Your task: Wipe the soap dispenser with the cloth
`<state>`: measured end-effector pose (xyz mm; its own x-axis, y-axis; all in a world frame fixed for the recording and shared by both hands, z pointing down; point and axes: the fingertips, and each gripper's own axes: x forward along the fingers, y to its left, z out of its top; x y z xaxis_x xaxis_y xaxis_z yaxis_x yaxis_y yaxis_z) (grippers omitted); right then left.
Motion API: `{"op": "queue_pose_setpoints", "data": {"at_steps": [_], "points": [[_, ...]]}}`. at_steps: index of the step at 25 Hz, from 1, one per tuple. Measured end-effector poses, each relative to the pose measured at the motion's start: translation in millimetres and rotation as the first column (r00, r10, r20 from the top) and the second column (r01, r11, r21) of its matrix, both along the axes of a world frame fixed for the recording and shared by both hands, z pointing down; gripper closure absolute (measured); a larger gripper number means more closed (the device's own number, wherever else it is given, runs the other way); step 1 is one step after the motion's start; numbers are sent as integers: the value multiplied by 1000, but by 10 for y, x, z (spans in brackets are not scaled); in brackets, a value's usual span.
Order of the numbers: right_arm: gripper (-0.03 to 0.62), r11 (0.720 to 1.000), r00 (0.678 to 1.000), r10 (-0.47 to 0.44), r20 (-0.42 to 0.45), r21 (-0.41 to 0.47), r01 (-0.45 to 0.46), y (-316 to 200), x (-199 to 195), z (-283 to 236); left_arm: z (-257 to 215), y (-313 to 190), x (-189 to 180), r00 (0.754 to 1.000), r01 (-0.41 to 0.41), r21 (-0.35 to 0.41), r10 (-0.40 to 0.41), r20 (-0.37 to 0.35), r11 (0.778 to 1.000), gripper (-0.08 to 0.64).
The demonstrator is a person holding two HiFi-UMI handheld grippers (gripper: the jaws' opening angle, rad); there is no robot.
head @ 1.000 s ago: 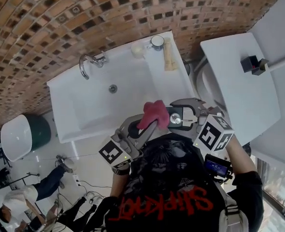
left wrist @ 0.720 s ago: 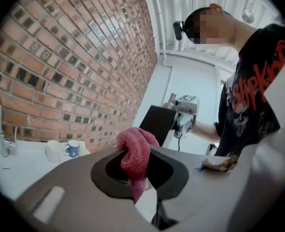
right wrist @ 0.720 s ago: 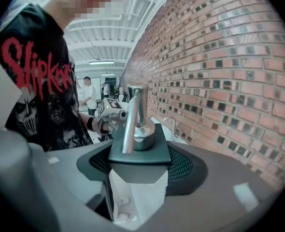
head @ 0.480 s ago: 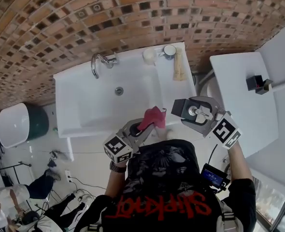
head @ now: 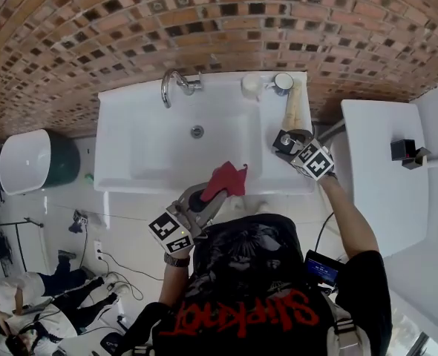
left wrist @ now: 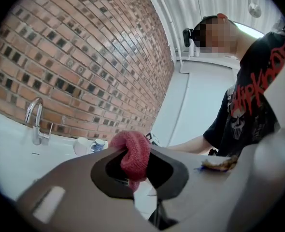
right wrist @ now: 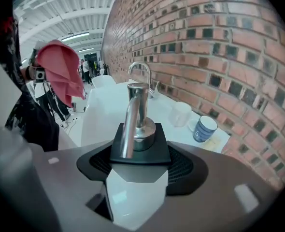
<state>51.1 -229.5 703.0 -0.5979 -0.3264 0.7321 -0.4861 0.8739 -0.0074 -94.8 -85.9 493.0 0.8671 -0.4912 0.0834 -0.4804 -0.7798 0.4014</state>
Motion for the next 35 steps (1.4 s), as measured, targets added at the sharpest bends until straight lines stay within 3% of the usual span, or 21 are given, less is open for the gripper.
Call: {"op": "queue_pose_setpoints", "data": {"at_steps": [7, 12, 13, 14, 18, 21, 23, 24, 25, 28, 32, 35], "points": [[288, 998, 997, 57, -58, -22, -58, -365, 26, 532, 11, 123, -186, 996, 88, -10, -88, -28, 996, 518], [279, 991, 992, 127, -9, -46, -128, -399, 97, 517, -44, 116, -293, 990, 124, 7, -124, -69, 992, 518], [243, 988, 990, 140, -7, -57, -140, -385, 116, 497, -34, 97, -295, 990, 127, 6, -126, -60, 992, 518], [208, 987, 989, 149, -7, -68, -149, -360, 141, 466, -27, 76, -288, 991, 126, 6, -126, -52, 992, 518], [190, 980, 984, 179, 17, -90, -177, -173, 314, 244, -49, -6, -209, 995, 79, 15, -78, -54, 997, 518], [192, 977, 977, 212, 37, -38, -210, -42, 505, -35, -68, -88, -118, 998, 32, 26, -30, -62, 999, 518], [242, 970, 967, 241, 87, 16, -243, 46, 683, -361, -72, -137, 20, 998, -8, 36, 10, -60, 999, 518], [372, 967, 961, 245, 127, 38, -251, 102, 754, -554, -81, -161, 112, 997, -38, 42, 40, -60, 998, 518], [456, 966, 956, 238, 169, 57, -251, 162, 803, -754, -97, -188, 218, 995, -75, 49, 78, -63, 996, 518], [589, 963, 940, 201, 274, 119, -241, 416, 871, -1379, -159, -207, 599, 975, -209, 81, 214, -58, 975, 518], [591, 928, 909, 201, 365, 227, -296, 742, 912, -2117, -345, -170, 1012, 937, -333, 128, 343, -63, 934, 518], [591, 905, 878, 214, 428, 252, -343, 924, 944, -2477, -497, -116, 1236, 916, -378, 157, 394, -79, 912, 518]]}}
